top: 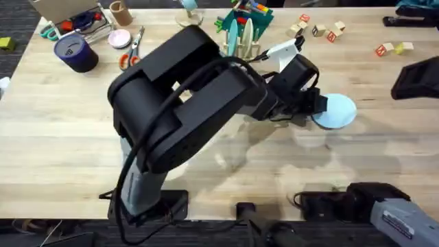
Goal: Pick up the plates from the table one by one and place each into a slot on the dish rack.
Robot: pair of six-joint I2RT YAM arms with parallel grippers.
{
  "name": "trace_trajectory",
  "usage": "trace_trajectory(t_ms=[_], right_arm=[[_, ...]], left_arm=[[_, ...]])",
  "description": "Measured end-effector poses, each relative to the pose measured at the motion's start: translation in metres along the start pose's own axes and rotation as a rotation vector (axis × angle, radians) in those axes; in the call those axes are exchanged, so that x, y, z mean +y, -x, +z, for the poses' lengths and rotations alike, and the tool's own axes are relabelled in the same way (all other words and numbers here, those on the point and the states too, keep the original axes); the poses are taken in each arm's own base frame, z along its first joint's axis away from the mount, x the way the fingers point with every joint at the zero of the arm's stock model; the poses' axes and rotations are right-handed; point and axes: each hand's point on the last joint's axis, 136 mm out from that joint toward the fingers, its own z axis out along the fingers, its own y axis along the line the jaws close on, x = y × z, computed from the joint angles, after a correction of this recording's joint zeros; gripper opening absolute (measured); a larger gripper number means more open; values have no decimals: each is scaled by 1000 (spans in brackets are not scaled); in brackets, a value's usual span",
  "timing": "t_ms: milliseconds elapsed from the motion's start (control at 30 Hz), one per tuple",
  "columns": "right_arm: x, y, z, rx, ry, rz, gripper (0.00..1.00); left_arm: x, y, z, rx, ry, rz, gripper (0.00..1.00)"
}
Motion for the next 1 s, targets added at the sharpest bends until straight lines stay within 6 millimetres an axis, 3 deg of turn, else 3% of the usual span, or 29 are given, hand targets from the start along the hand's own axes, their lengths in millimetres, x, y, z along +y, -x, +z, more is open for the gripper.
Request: trace_trajectory(t_ms=[567,767,1000], right_arm=[[7,35,38,96,67,108,995],[-10,16,69,193,90,172,995],[-14,-1,110,252,225,230,995]], left_arm=[[0,0,0,0,0,0,39],[0,0,0,0,0,0,39],[0,0,0,2,2,-1,39]])
